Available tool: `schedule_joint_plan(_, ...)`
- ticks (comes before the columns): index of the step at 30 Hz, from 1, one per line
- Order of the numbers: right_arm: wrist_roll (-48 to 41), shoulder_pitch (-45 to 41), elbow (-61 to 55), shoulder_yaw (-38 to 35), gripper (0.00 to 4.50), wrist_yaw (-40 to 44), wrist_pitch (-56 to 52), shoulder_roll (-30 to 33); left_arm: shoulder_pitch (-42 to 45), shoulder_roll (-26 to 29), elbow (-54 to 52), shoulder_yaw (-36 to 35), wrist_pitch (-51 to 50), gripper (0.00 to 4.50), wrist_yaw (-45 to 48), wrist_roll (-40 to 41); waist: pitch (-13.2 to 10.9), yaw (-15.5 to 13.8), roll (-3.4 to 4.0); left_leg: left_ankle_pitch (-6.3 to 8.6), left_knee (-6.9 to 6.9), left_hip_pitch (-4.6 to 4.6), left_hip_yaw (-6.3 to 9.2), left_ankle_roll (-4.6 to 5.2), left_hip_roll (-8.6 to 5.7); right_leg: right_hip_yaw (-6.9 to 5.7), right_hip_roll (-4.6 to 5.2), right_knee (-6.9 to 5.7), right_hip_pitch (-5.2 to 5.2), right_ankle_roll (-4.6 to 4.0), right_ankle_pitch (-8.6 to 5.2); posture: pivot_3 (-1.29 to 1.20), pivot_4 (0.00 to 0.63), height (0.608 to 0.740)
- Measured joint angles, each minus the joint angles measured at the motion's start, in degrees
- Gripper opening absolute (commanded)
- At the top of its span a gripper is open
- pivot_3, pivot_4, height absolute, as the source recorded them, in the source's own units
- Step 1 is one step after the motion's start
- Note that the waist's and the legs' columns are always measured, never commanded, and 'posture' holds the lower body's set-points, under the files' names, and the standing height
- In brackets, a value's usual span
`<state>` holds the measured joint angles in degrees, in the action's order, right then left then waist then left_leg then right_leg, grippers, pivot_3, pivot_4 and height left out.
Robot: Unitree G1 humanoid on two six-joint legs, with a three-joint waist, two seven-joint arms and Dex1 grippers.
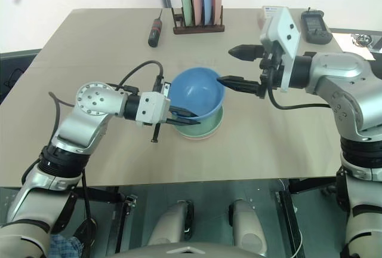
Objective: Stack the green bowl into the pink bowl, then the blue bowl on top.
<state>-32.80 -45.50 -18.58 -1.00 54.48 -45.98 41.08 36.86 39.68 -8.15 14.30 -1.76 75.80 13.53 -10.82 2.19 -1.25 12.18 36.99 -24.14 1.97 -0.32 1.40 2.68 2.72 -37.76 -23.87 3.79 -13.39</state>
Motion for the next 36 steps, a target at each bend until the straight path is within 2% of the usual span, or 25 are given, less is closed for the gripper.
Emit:
schedule_joint_plan(9, -0.4, 0.0, 0.0, 0.0, 3.72, -0.3, 0.0, 0.2, 1.5, -2.8, 0.8, -1.2, 1.0, 3.53, -2.1, 0.3, 0.0, -0.1, 0.0, 0.0, 0.1, -0.04, 0.02, 0.0, 0.0, -0.01, 0.0, -0.03, 0.01, 0.01, 0.01, 0.0, 0.15, 0.74)
schedule_joint_plan(10, -0.4, 0.0, 0.0, 0.0, 3.72, -0.4, 0.0, 0.3, 1.5, -3.2, 0.8, -2.0, -0.4, 3.76, -2.5, 1.7, 0.0, -0.1, 0.0, 0.0, 0.1, -0.04, 0.02, 0.0, 0.0, -0.01, 0.0, -0.03, 0.01, 0.01, 0.01, 0.0, 0.15, 0.74)
schedule_joint_plan(17, -1.5, 2.4, -0.2, -0.6, 3.72, -0.2, -0.2, 2.4, -1.5, -2.6, -0.1, -14.6, -13.4, 3.76, -9.0, 14.2, 0.0, 0.1, 0.0, 0.0, 0.11, -0.02, 0.04, 0.0, 0.02, -0.02, 0.0, -0.08, 0.01, 0.02, 0.0, 0.0, 0.15, 0.74)
schedule_joint_plan(23, -3.2, 11.7, -0.1, -5.8, 3.72, 0.7, -1.0, 6.9, -12.0, 0.1, -1.4, -29.4, -22.9, 3.76, -20.8, 19.5, 0.0, 0.0, -0.01, 0.01, 0.12, 0.01, 0.04, 0.0, 0.02, -0.03, 0.02, -0.03, 0.08, 0.02, 0.0, 0.0, 0.15, 0.74)
schedule_joint_plan(26, -3.6, 18.7, 2.6, -10.2, 3.72, 2.9, 0.6, 9.6, -21.9, 1.5, -4.4, -34.6, -24.1, 3.76, -23.1, 19.7, 0.0, -0.2, -0.01, 0.01, 0.11, 0.02, 0.0, 0.0, 0.02, -0.02, 0.05, 0.05, 0.1, 0.01, 0.0, 0.0, 0.15, 0.74)
schedule_joint_plan(31, -1.8, 29.4, 8.0, -14.5, 3.72, 7.7, 8.0, 10.9, -32.8, 1.9, -9.5, -39.4, -23.5, 3.76, -22.4, 20.5, 0.0, -0.6, -0.04, 0.01, 0.11, 0.26, -0.03, 0.0, 0.02, -0.01, 0.05, 0.02, 0.31, -0.19, -0.14, 0.0, 0.15, 0.74)
schedule_joint_plan(36, -2.5, 36.1, 12.2, -19.6, 3.72, 12.8, 17.9, 6.9, -40.0, 1.9, -10.5, -41.8, -20.7, 3.76, -21.6, 20.3, 0.0, -0.4, -0.04, 0.01, 0.13, 0.38, -0.13, 0.0, 0.08, 0.06, 0.02, 0.02, 0.38, -0.01, -0.26, 0.0, 0.15, 0.74)
